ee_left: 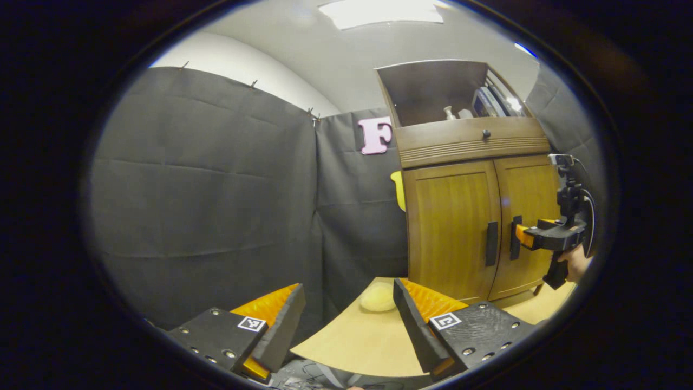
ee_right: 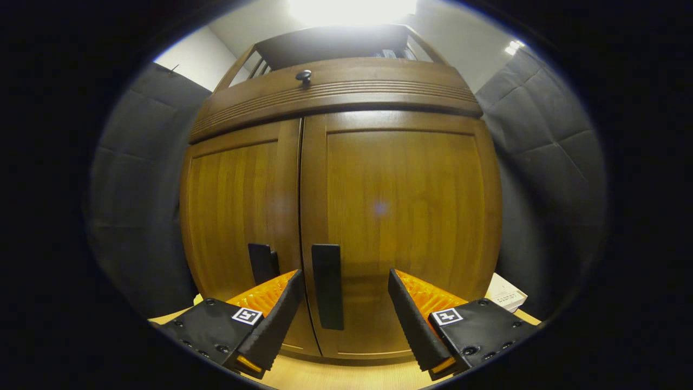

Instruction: Open the right door of the double-door shoe cabinet with the right hand, and open the left door with the left hand.

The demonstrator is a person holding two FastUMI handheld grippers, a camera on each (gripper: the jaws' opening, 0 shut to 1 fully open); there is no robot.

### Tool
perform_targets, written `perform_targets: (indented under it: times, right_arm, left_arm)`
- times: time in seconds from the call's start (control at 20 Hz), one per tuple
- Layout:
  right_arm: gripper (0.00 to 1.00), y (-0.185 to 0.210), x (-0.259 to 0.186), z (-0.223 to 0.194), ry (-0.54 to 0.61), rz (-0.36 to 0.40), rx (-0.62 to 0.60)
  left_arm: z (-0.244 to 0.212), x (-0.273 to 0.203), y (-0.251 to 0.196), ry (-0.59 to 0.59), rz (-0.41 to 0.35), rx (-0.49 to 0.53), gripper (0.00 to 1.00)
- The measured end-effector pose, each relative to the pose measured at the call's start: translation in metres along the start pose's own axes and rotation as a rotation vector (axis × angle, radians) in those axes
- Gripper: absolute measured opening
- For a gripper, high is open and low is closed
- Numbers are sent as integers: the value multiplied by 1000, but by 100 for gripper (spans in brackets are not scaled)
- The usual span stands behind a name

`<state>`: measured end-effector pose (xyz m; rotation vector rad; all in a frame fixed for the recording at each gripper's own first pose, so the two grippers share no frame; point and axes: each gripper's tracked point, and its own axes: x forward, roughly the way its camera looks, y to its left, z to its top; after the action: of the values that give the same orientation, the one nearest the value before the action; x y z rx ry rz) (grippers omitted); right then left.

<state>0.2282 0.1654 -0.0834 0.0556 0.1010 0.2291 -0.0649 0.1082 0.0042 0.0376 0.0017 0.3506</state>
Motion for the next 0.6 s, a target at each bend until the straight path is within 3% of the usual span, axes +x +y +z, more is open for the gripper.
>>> perform_targets:
  times: [0.15,0.2,0.3,0.45,0.55,0.6]
  right_arm:
    - [96,9,16,-14,35,1,9]
    - [87,11,21,-17,48,-1,17]
    - [86,13,29,-24,75,2,35]
    - [69,18,38,-34,108,12,30]
    - [64,24,38,-38,126,33,26]
    - [51,24,45,-38,126,21,20]
  left_arm:
    - [-1,-3,4,8,13,1,96]
    - [0,-3,6,10,18,1,96]
    - [0,-4,10,11,27,3,96]
    - [1,-4,14,12,41,13,96]
    - [0,-4,18,11,45,15,96]
    - [0,-4,20,11,47,17,96]
